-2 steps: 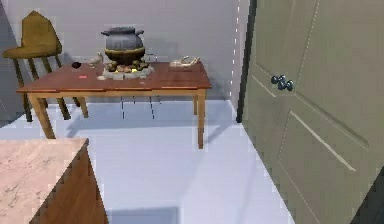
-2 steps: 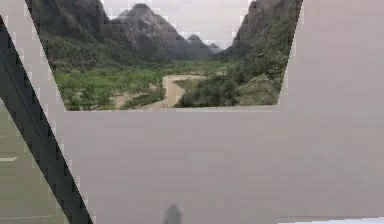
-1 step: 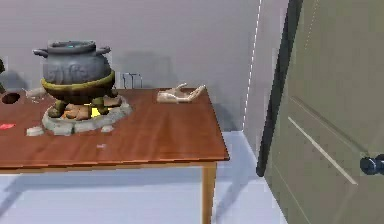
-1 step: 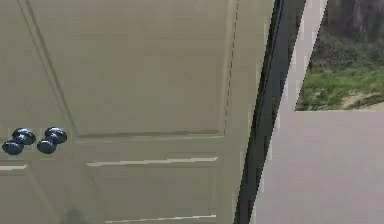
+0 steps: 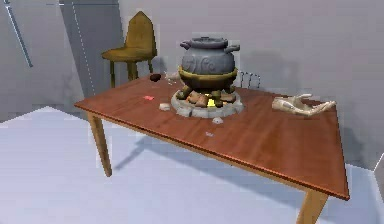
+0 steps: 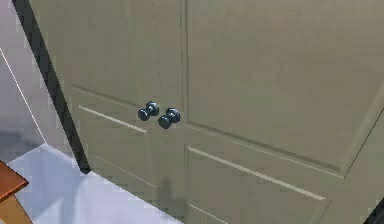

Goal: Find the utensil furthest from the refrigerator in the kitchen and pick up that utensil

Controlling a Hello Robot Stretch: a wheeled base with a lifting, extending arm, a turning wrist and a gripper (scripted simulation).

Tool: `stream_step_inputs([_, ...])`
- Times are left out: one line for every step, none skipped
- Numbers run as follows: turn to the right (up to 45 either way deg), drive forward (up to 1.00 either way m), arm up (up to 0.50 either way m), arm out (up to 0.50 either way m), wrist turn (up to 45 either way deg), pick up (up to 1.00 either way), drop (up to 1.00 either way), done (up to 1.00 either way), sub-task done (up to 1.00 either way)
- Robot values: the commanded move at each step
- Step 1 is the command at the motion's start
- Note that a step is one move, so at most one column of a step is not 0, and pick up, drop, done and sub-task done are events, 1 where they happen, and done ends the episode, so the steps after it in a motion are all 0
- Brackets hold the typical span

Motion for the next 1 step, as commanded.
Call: stream_step_inputs([0.0,0.05,0.0,0.0,0.0,0.0,0.0,0.0,0.0])
